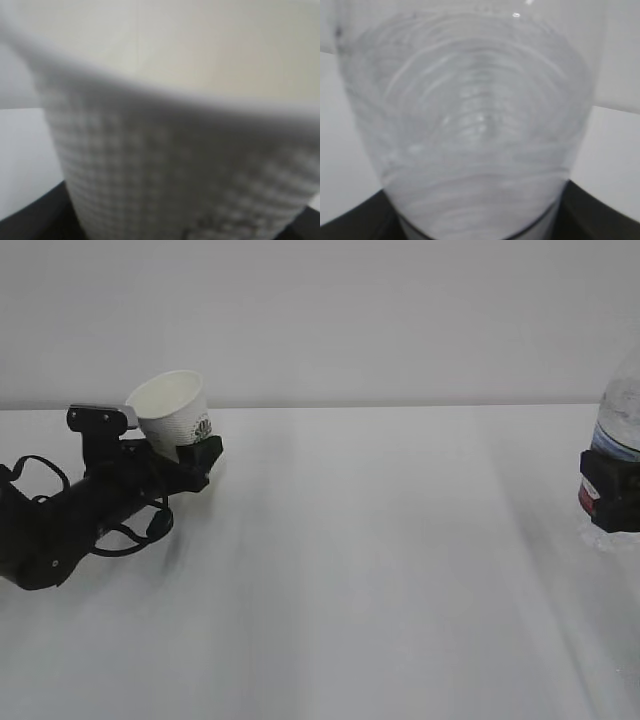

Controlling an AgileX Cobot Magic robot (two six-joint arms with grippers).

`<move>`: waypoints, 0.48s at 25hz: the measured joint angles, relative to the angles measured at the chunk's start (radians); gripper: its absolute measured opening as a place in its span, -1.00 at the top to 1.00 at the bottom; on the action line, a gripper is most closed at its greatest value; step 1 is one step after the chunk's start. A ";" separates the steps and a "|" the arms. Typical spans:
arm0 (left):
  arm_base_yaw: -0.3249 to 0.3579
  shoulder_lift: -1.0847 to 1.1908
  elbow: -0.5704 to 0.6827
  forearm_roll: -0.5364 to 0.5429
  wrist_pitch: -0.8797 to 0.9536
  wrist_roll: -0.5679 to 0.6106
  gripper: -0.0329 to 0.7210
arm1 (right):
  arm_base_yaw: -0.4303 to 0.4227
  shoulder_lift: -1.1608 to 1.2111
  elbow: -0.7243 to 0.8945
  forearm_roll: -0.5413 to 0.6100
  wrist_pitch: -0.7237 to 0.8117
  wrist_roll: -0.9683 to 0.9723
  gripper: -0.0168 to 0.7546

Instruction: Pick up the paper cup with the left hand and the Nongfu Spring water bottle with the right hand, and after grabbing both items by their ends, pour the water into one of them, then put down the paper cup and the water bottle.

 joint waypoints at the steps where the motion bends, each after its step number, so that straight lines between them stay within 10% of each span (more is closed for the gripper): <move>1: 0.000 -0.004 0.000 0.028 0.000 -0.008 -0.55 | 0.000 0.000 0.000 0.000 0.000 0.000 -0.18; 12: 0.000 -0.049 0.000 0.331 0.000 -0.107 -0.55 | 0.000 0.000 0.000 0.004 0.000 -0.001 -0.18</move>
